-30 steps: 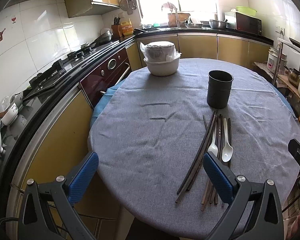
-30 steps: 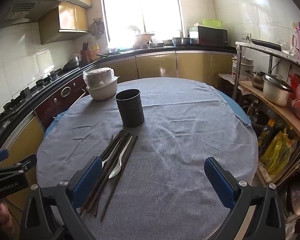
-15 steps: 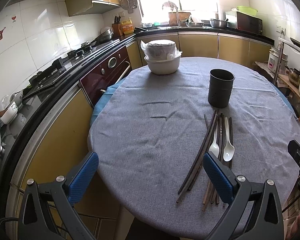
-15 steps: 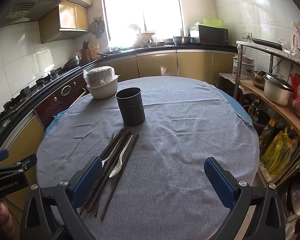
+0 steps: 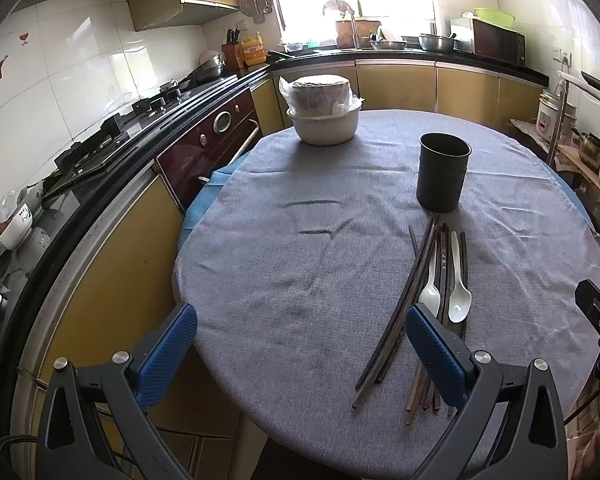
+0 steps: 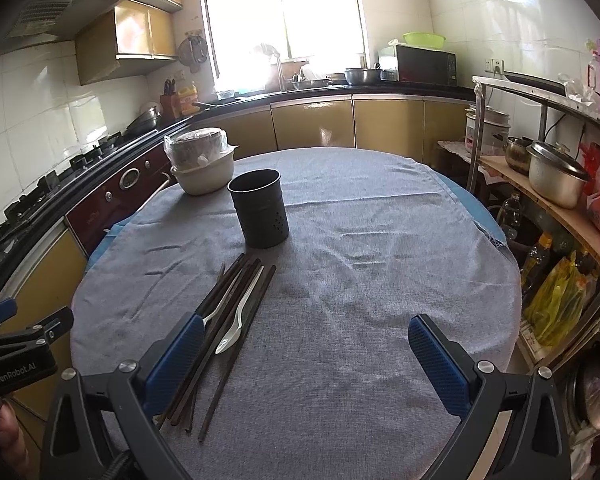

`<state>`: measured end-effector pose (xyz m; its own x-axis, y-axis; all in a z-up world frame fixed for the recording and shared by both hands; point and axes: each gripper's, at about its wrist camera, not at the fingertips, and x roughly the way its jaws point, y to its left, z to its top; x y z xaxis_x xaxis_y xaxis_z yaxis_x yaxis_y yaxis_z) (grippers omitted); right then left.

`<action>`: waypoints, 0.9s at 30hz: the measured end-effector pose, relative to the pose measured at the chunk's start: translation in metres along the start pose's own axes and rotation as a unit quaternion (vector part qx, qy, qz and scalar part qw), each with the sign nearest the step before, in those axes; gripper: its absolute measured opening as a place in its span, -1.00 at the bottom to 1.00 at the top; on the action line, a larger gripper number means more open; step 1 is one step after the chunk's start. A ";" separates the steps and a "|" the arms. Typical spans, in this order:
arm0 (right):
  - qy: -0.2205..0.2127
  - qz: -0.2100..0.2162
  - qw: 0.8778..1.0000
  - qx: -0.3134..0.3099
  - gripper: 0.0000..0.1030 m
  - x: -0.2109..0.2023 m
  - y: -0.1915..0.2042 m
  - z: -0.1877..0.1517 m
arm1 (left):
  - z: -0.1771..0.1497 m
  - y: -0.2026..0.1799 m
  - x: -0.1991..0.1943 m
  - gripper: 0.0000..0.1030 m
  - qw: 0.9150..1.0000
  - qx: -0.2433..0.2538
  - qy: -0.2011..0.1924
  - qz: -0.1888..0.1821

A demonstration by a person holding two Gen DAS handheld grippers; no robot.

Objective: Organize utensils

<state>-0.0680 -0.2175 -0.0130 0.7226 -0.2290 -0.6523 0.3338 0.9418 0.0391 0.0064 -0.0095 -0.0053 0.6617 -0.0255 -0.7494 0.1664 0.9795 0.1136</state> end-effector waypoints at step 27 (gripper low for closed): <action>0.155 0.126 0.973 0.117 0.12 0.143 -0.029 0.062 | 0.048 0.018 0.112 1.00 0.992 -0.036 0.079 -0.094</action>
<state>0.0633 -0.2930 -0.0610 0.5938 0.1217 -0.7953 0.3239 0.8687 0.3748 0.1188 -0.0045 -0.0560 0.5005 -0.1837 -0.8460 0.2203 0.9721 -0.0808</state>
